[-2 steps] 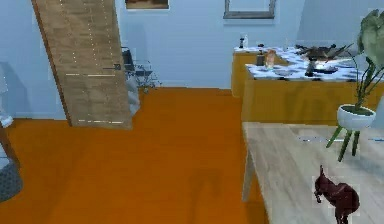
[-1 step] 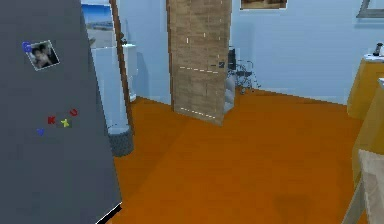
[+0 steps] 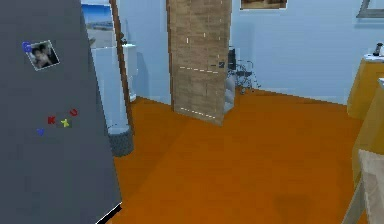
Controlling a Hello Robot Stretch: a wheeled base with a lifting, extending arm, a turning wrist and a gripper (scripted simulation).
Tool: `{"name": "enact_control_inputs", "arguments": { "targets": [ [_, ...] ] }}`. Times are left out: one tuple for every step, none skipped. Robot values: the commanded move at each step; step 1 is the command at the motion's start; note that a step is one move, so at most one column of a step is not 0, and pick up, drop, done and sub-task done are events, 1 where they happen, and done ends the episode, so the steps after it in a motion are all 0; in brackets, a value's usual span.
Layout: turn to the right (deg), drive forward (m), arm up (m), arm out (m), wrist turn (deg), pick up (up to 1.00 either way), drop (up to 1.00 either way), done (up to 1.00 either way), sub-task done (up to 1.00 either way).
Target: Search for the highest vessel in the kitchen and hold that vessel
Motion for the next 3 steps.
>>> {"name": "enact_control_inputs", "arguments": {
  "targets": [
    [0.0, 0.0, 0.38, 0.0, 0.0, 0.0, 0.0, 0.0, 0.0],
    [0.0, 0.0, 0.0, 0.48, 0.0, 0.0, 0.0, 0.0, 0.0],
    [0.0, 0.0, 0.0, 0.0, 45.0, 0.0, 0.0, 0.0, 0.0]
  ]
}}
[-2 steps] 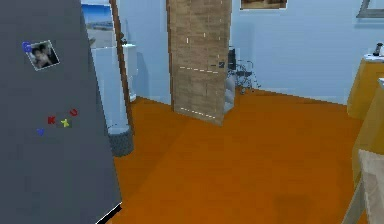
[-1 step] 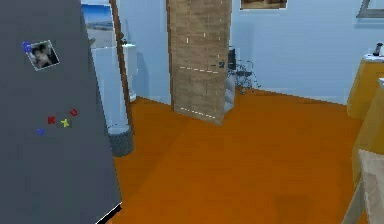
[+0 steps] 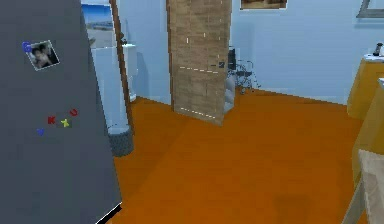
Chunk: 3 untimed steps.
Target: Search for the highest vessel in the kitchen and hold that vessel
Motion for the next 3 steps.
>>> {"name": "enact_control_inputs", "arguments": {
  "targets": [
    [0.0, 0.0, 0.0, 0.0, 45.0, 0.0, 0.0, 0.0, 0.0],
    [0.0, 0.0, 0.0, 0.0, 45.0, 0.0, 0.0, 0.0, 0.0],
    [0.0, 0.0, 0.0, 0.0, 27.0, 0.0, 0.0, 0.0, 0.0]
  ]
}}
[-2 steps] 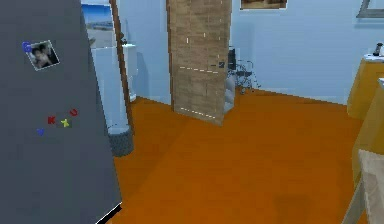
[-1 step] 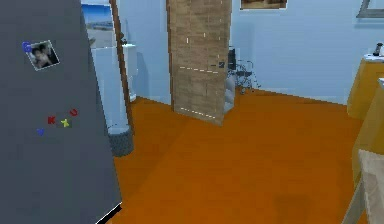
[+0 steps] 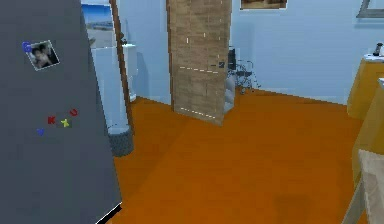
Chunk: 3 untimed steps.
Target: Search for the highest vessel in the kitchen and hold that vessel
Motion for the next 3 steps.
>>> {"name": "enact_control_inputs", "arguments": {
  "targets": [
    [0.0, 0.0, -0.3, 0.0, 0.0, 0.0, 0.0, 0.0, 0.0],
    [0.0, 0.0, 0.0, 0.0, 0.0, 1.0, 0.0, 0.0, 0.0],
    [0.0, 0.0, 0.1, 0.0, 0.0, 0.0, 0.0, 0.0, 0.0]
  ]
}}
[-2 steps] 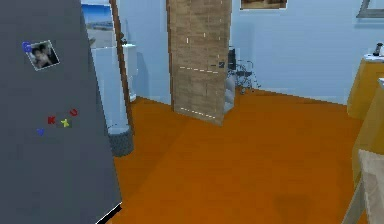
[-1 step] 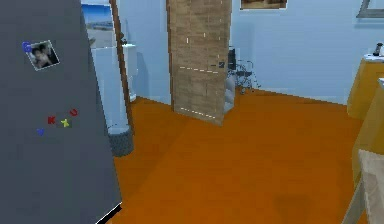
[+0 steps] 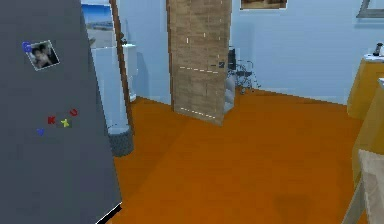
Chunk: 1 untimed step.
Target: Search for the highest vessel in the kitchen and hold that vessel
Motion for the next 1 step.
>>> {"name": "enact_control_inputs", "arguments": {
  "targets": [
    [0.0, 0.0, 0.0, 0.0, 0.0, 0.0, 0.0, 1.0, 0.0]
  ]
}}
